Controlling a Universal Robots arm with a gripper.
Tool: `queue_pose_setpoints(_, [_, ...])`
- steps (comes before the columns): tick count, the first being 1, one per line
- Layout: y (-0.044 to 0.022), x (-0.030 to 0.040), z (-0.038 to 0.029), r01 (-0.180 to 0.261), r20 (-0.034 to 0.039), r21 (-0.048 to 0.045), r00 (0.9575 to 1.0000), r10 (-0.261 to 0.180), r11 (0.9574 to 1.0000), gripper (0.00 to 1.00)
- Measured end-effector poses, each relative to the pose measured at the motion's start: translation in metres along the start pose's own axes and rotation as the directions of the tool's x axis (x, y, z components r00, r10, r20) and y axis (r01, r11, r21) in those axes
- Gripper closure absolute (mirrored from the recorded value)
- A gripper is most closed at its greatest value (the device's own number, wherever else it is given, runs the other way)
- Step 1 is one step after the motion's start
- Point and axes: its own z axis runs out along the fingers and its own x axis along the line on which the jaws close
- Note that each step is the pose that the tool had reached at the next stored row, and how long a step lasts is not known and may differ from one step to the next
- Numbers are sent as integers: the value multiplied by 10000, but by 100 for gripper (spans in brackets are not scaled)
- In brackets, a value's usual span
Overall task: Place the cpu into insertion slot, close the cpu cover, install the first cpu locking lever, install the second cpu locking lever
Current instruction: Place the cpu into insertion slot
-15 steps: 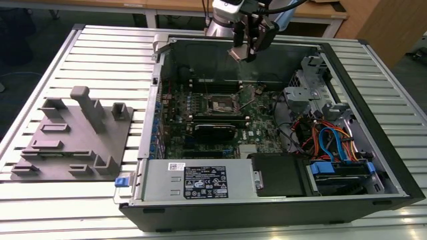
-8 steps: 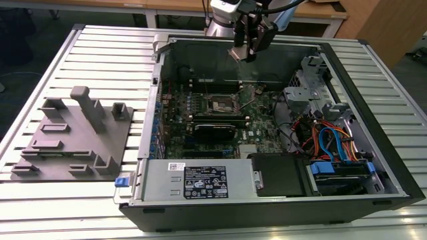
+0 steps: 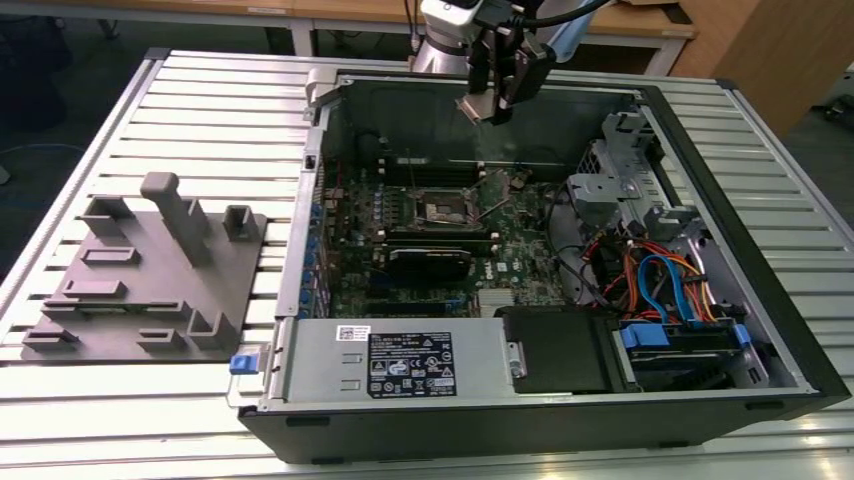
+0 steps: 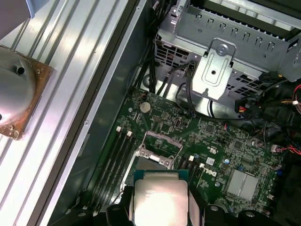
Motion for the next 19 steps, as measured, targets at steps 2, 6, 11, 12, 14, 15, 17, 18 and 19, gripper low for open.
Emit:
queue_pose_setpoints(2, [0,0,0,-1,0,0,10000,1,10000,46])
queue_pose_setpoints(6, [0,0,1,-182,16,-3,9998,182,9998,46])
queue_pose_setpoints(11, [0,0,2,-1000,87,-23,9949,1000,9950,46])
queue_pose_setpoints(12, [0,0,2,-1044,89,-24,9945,1044,9945,46])
queue_pose_setpoints(14, [0,0,2,-1049,91,-25,9944,1049,9945,46])
queue_pose_setpoints(15, [0,0,2,-1050,91,-25,9944,1050,9945,46])
queue_pose_setpoints(17, [0,0,2,-1050,91,-25,9944,1050,9945,46])
queue_pose_setpoints(18, [0,0,2,-1050,91,-25,9944,1050,9945,46])
queue_pose_setpoints(19, [0,0,2,-1050,91,-24,9944,1050,9945,46])
